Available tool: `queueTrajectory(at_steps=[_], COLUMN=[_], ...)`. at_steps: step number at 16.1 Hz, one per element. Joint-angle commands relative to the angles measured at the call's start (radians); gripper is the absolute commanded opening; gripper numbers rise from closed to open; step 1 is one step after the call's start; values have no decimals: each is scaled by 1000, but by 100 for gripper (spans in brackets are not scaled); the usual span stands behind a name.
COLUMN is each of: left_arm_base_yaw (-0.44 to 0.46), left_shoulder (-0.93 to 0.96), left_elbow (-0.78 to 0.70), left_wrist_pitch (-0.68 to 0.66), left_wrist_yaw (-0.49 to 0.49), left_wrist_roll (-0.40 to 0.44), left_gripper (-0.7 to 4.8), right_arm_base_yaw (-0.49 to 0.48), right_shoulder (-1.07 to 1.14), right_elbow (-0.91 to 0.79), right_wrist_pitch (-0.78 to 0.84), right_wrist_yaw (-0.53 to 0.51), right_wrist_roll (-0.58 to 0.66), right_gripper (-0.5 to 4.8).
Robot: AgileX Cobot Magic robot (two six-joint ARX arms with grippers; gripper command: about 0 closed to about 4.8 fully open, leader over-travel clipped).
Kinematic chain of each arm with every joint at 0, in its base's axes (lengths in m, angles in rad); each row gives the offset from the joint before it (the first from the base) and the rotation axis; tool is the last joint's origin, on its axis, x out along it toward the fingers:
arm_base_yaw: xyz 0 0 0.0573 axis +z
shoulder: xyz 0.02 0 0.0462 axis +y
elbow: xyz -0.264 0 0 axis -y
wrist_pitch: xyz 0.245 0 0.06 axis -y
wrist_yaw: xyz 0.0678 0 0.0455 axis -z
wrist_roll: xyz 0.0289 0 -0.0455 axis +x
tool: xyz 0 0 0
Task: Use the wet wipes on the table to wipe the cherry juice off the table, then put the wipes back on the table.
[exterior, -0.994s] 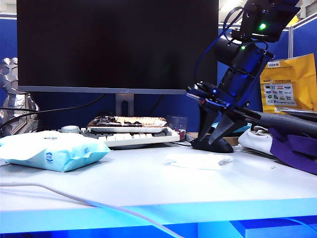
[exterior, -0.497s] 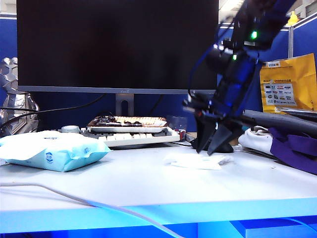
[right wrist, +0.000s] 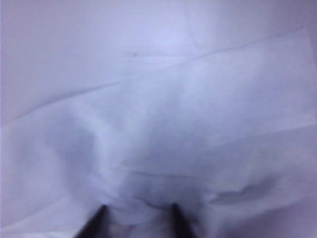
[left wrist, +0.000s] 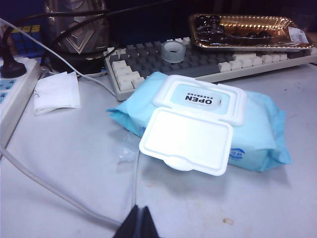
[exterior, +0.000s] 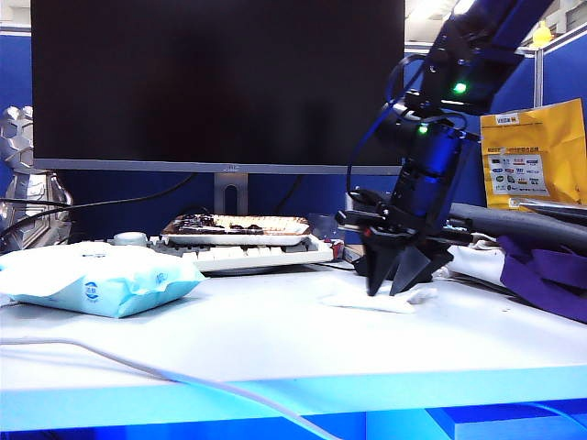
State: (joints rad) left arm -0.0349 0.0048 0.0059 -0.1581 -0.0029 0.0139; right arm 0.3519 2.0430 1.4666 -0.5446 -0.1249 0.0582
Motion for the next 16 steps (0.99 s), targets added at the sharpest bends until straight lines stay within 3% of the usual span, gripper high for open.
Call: queueTrajectory(at_steps=[1,3,5,12,14,16], left_arm_base_yaw=[1,1,1,1,1,1], left_shoulder=[-3,-3,-3,-3,-3,-3], left_elbow=[0,0,0,0,0,0], left_wrist_pitch=[-11,-12,-12,-12,-11,-12], left_wrist_yaw=[4,4,4,4,5,4], left_wrist_roll=[4,4,4,4,4,4], left_gripper=[-5,-5,-5,-5,-5,-5], right_arm_base_yaw=[2,2,1,3,11,44], right_shoulder=[12,12,18,32,79,163], right_elbow=[7,29,82,200,236,303], right_wrist_pitch=[-53,2,64,225,253,272], right_wrist_yaw=[52,204,250,35,-67,-76], right_wrist_roll=[-41,-32,-33,-44,-87,-98], right_gripper=[-2,-2,-2,-2,-2,-2])
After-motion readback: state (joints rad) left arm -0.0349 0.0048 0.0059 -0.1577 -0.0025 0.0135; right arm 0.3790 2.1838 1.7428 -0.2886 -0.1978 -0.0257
